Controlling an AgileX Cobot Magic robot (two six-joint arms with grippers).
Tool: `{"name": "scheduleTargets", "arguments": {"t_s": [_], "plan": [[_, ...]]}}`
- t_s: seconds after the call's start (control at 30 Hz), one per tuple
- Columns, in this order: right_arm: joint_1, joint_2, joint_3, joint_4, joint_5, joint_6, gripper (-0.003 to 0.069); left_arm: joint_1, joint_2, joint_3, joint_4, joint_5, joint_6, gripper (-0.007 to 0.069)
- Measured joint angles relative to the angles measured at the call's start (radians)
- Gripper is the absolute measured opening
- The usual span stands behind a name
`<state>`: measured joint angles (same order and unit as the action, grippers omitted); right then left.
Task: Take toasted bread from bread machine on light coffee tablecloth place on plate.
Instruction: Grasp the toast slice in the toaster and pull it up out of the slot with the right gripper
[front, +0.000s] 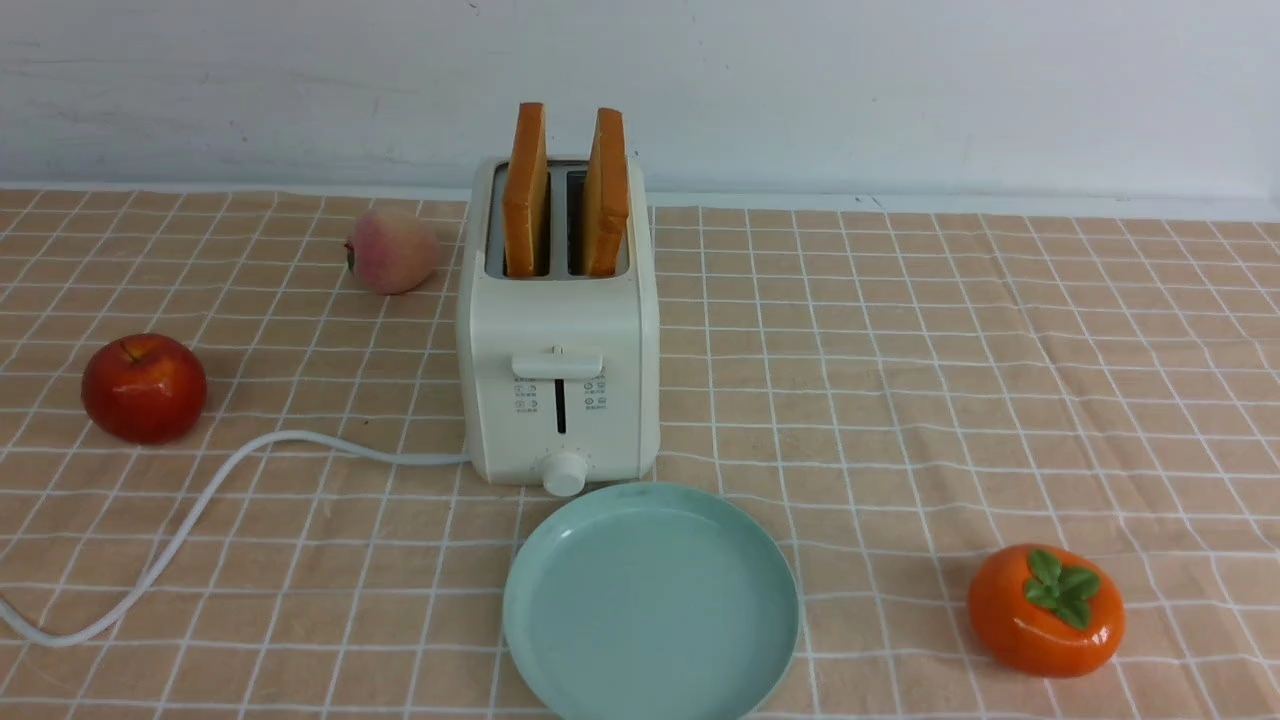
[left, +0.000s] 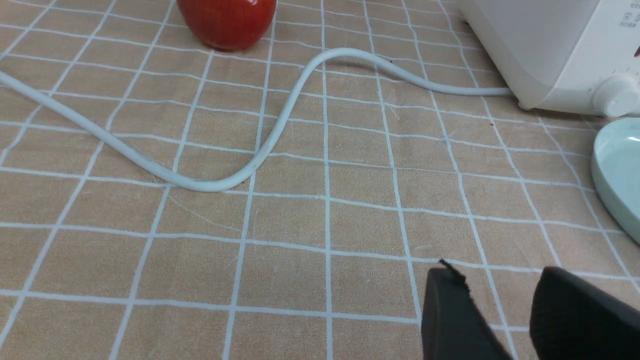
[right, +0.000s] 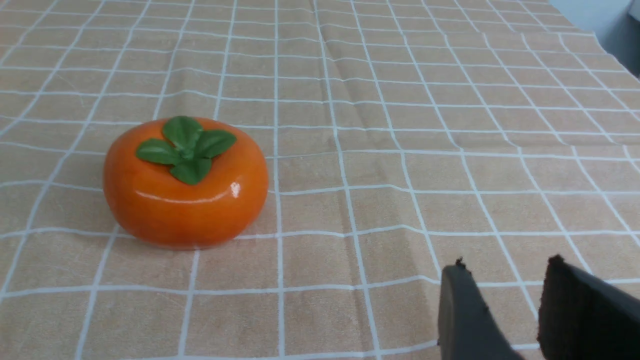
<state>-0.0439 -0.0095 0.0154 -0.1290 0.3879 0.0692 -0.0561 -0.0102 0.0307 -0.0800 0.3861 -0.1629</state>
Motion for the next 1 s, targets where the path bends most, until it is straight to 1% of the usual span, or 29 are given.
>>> {"name": "scheduleTargets", "arguments": {"t_s": [0.33,0.53,0.57,0.6,0.63,0.67,0.7,0.77,0.8,0.83,0.87,0.9,1.0], "plan": [[0.000,0.000,0.000,0.014,-0.006,0.000,0.0240,0.000,0.000,0.000,0.005,-0.004,0.000,0.0238],[0.000,0.000,0.009,0.027,-0.108,0.000,0.0240,0.000,0.000,0.000,0.012,-0.057,0.000,0.0238],[0.000,0.000,0.009,0.049,-0.180,0.000,0.0240,0.000,0.000,0.000,0.012,-0.074,0.000,0.0238],[0.000,0.000,0.009,0.061,-0.222,0.000,0.0240,0.000,0.000,0.000,0.012,-0.086,0.000,0.0238],[0.000,0.000,0.009,0.067,-0.231,0.000,0.0240,0.000,0.000,0.000,0.011,-0.091,0.000,0.0238],[0.000,0.000,0.009,0.087,-0.301,0.000,0.0240,0.000,0.000,0.000,0.008,-0.119,0.000,0.0238],[0.000,0.000,0.009,0.092,-0.337,0.000,0.0240,0.000,0.000,0.000,0.006,-0.132,0.000,0.0238],[0.000,0.000,0.009,0.100,-0.441,0.000,0.0240,0.000,0.000,0.000,-0.005,-0.198,0.000,0.0238],[0.000,0.000,0.009,0.100,-0.441,0.000,0.0240,0.000,0.000,0.000,-0.005,-0.212,0.000,0.0238],[0.000,0.000,0.009,0.101,-0.511,0.000,0.0240,0.000,0.000,0.000,-0.011,-0.256,0.000,0.0238],[0.000,0.000,0.009,0.103,-0.540,0.000,0.0240,0.000,0.000,0.000,-0.012,-0.279,0.000,0.0238],[0.000,0.000,0.009,0.103,-0.619,0.000,0.0240,0.000,0.000,0.000,-0.017,-0.336,0.000,0.0238],[0.000,0.000,0.009,0.103,-0.765,0.022,0.0240,0.000,0.000,0.000,-0.022,-0.404,0.000,0.0238]]}}
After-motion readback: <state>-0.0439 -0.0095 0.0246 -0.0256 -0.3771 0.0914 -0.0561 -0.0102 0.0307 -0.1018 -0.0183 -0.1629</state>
